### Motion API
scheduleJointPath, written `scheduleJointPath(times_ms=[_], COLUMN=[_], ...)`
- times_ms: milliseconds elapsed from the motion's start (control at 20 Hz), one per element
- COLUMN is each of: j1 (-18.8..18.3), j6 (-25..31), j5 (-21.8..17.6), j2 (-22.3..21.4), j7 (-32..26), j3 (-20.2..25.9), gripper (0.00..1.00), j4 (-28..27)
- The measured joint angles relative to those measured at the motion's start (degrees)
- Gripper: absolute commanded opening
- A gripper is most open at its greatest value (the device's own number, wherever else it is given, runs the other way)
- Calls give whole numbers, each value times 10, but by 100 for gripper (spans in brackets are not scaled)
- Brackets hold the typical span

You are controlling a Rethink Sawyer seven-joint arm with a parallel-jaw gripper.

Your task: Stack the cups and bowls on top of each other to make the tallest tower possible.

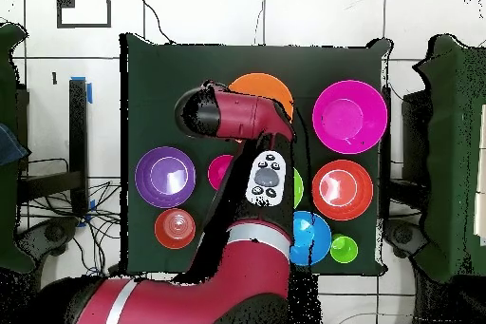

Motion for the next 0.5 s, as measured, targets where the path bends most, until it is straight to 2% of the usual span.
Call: scheduleJointPath(times_ms=[500], j1=[-7], j6=[49], j5=[0], j2=[1], j7=[0], j3=[15], gripper=[100], j4=[-21])
